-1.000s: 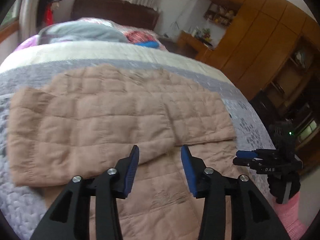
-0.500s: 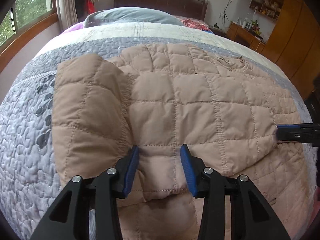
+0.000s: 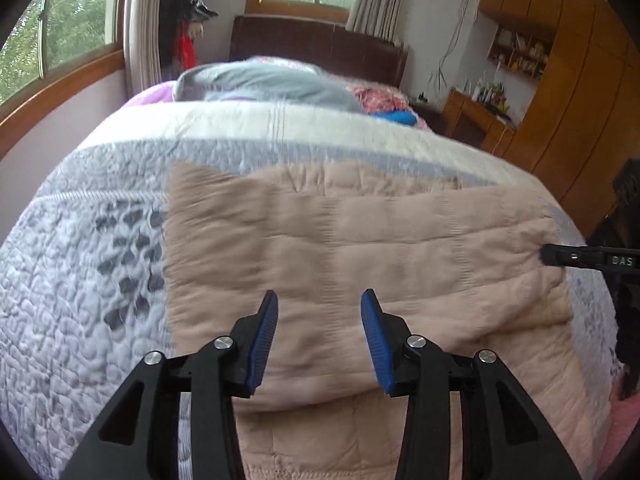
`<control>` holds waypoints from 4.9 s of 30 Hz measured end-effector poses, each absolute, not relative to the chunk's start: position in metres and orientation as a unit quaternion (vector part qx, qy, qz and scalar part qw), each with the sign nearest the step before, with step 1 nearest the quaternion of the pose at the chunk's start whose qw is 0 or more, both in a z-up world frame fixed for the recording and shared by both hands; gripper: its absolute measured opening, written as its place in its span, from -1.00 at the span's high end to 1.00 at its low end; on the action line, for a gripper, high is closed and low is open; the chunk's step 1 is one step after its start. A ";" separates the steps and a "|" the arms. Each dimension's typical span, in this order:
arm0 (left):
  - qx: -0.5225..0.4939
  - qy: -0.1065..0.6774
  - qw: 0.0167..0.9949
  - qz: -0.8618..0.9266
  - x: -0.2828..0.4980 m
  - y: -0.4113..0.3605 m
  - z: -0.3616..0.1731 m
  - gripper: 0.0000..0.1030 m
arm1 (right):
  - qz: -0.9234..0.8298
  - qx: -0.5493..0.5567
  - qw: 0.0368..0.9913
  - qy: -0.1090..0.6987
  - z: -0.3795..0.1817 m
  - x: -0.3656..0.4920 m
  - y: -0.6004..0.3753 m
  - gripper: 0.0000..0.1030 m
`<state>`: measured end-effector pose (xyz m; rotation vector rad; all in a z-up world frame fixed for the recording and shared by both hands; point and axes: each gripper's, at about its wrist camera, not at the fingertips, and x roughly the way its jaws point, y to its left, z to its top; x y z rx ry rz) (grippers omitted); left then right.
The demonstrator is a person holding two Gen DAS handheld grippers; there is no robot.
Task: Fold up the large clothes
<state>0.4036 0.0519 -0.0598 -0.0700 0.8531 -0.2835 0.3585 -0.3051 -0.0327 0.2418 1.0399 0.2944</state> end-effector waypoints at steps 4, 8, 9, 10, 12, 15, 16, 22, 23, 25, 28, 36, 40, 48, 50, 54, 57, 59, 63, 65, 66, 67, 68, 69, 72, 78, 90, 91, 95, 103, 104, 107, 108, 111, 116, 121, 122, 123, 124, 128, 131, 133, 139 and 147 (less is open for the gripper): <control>-0.024 0.419 0.898 -0.134 0.417 0.040 -0.064 0.17 | 0.094 0.126 0.863 0.481 -0.022 0.353 -0.348 0.89; 0.003 0.435 0.892 -0.125 0.430 0.020 -0.082 0.17 | 0.049 0.134 0.860 0.489 -0.038 0.358 -0.379 0.89; 0.005 0.443 0.887 -0.126 0.434 0.016 -0.089 0.17 | 0.044 0.145 0.855 0.497 -0.049 0.361 -0.386 0.89; 0.006 0.451 0.884 -0.125 0.437 0.014 -0.095 0.17 | 0.042 0.152 0.849 0.505 -0.061 0.364 -0.389 0.89; 0.012 0.465 0.877 -0.118 0.445 0.009 -0.110 0.17 | 0.036 0.160 0.838 0.521 -0.082 0.367 -0.393 0.88; 0.032 0.466 0.877 -0.114 0.446 0.003 -0.123 0.16 | 0.030 0.165 0.823 0.543 -0.114 0.372 -0.394 0.87; 0.039 0.463 0.878 -0.112 0.444 0.002 -0.125 0.16 | 0.031 0.169 0.820 0.546 -0.122 0.375 -0.393 0.86; 0.045 0.462 0.880 -0.103 0.440 0.001 -0.114 0.16 | 0.008 0.140 0.837 0.528 -0.108 0.362 -0.389 0.69; 0.047 0.450 0.886 -0.099 0.433 0.001 -0.105 0.17 | -0.004 0.126 0.848 0.515 -0.097 0.355 -0.389 0.68; 0.048 0.424 0.898 -0.105 0.425 -0.001 -0.087 0.17 | -0.018 0.104 0.874 0.475 -0.069 0.341 -0.380 0.68; 0.058 0.407 0.903 -0.127 0.412 -0.021 -0.067 0.17 | 0.025 0.097 0.879 0.467 -0.052 0.334 -0.357 0.68; 0.074 0.458 0.871 -0.162 0.421 -0.074 -0.102 0.17 | 0.060 0.073 0.839 0.536 -0.105 0.365 -0.303 0.67; 0.087 0.472 0.862 -0.166 0.425 -0.075 -0.132 0.12 | 0.061 0.073 0.826 0.556 -0.138 0.375 -0.306 0.70; 0.074 0.476 0.862 -0.155 0.412 -0.069 -0.108 0.13 | 0.090 0.106 0.843 0.519 -0.104 0.347 -0.319 0.63; 0.071 0.452 0.873 -0.168 0.390 -0.052 -0.083 0.08 | 0.115 0.101 0.860 0.488 -0.080 0.312 -0.330 0.46; 0.090 0.412 0.893 -0.158 0.319 0.010 -0.050 -0.28 | 0.118 0.071 0.877 0.460 -0.053 0.224 -0.358 0.09; 0.091 0.422 0.892 -0.132 0.270 0.064 -0.056 -0.35 | 0.127 0.074 0.873 0.466 -0.056 0.160 -0.382 0.02; 0.086 0.442 0.885 -0.115 0.242 0.090 -0.068 -0.36 | 0.124 0.080 0.869 0.472 -0.065 0.122 -0.394 0.01; 0.037 0.477 0.875 -0.074 0.185 0.138 -0.097 -0.37 | 0.116 0.115 0.858 0.486 -0.086 0.062 -0.409 -0.07; -0.009 0.488 0.869 -0.083 0.164 0.151 -0.110 -0.39 | 0.112 0.132 0.848 0.501 -0.102 0.040 -0.415 -0.07; -0.026 0.491 0.866 -0.093 0.157 0.155 -0.115 -0.39 | 0.112 0.136 0.845 0.505 -0.107 0.033 -0.416 -0.07; -0.042 0.494 0.862 -0.101 0.152 0.157 -0.120 -0.40 | 0.113 0.141 0.842 0.508 -0.114 0.026 -0.417 -0.07; -0.053 0.497 0.860 -0.103 0.149 0.158 -0.126 -0.40 | 0.117 0.147 0.840 0.510 -0.119 0.022 -0.417 -0.07; -0.056 0.498 0.859 -0.103 0.147 0.158 -0.129 -0.40 | 0.120 0.152 0.838 0.511 -0.122 0.019 -0.417 -0.07; -0.077 0.506 0.850 -0.122 0.150 0.155 -0.142 -0.40 | 0.120 0.161 0.832 0.517 -0.135 0.017 -0.415 -0.07; -0.074 0.497 0.855 -0.130 0.148 0.140 -0.146 -0.34 | 0.129 0.160 0.830 0.519 -0.144 0.021 -0.404 0.30; -0.095 0.474 0.861 -0.161 0.123 0.140 -0.121 0.77 | 0.146 0.129 0.854 0.482 -0.103 -0.003 -0.393 0.82; -0.092 0.472 0.862 -0.163 0.117 0.141 -0.117 0.77 | 0.149 0.131 0.855 0.479 -0.100 -0.010 -0.394 0.82; -0.066 0.471 0.863 -0.170 0.088 0.141 -0.109 0.77 | 0.145 0.131 0.854 0.483 -0.105 -0.033 -0.396 0.82; -0.029 0.500 0.853 -0.147 0.085 0.134 -0.150 0.75 | 0.128 0.178 0.835 0.505 -0.147 -0.033 -0.404 0.82; -0.024 0.495 0.855 -0.149 0.084 0.132 -0.146 0.76 | 0.130 0.176 0.838 0.499 -0.143 -0.033 -0.404 0.82; -0.040 0.481 0.860 -0.165 0.084 0.136 -0.129 0.77 | 0.140 0.182 0.848 0.477 -0.127 -0.035 -0.411 0.83; -0.048 0.473 0.863 -0.173 0.087 0.138 -0.122 0.77 | 0.146 0.188 0.851 0.468 -0.119 -0.037 -0.410 0.83; -0.072 0.435 0.875 -0.201 0.092 0.141 -0.087 0.77 | 0.158 0.177 0.866 0.439 -0.084 -0.031 -0.410 0.83; -0.065 0.393 0.892 -0.214 0.123 0.131 -0.036 0.77 | 0.172 0.138 0.892 0.395 -0.027 -0.002 -0.405 0.83; -0.037 0.359 0.908 -0.211 0.179 0.114 0.004 0.77 | 0.170 0.141 0.895 0.387 0.009 0.054 -0.418 0.82; -0.034 0.356 0.909 -0.212 0.187 0.111 0.008 0.77 | 0.171 0.149 0.893 0.389 0.012 0.067 -0.421 0.82; -0.031 0.351 0.911 -0.212 0.205 0.107 0.015 0.77 | 0.171 0.160 0.889 0.393 0.017 0.084 -0.426 0.82; -0.033 0.349 0.912 -0.211 0.214 0.106 0.018 0.77 | 0.167 0.165 0.888 0.396 0.020 0.096 -0.430 0.82; -0.038 0.340 0.916 -0.210 0.273 0.096 0.028 0.77 | 0.151 0.191 0.881 0.406 0.025 0.149 -0.445 0.82; -0.051 0.343 0.916 -0.203 0.316 0.090 0.028 0.77 | 0.139 0.210 0.875 0.414 0.021 0.184 -0.456 0.82; -0.057 0.348 0.915 -0.194 0.340 0.086 0.024 0.77 | 0.129 0.221 0.869 0.424 0.015 0.213 -0.465 0.82; -0.067 0.378 0.908 -0.166 0.408 0.078 0.001 0.77 | 0.102 0.251 0.847 0.458 -0.013 0.283 -0.484 0.82; -0.082 0.459 0.874 -0.134 0.489 0.073 -0.069 0.77 | 0.074 0.259 0.817 0.510 -0.064 0.346 -0.488 0.82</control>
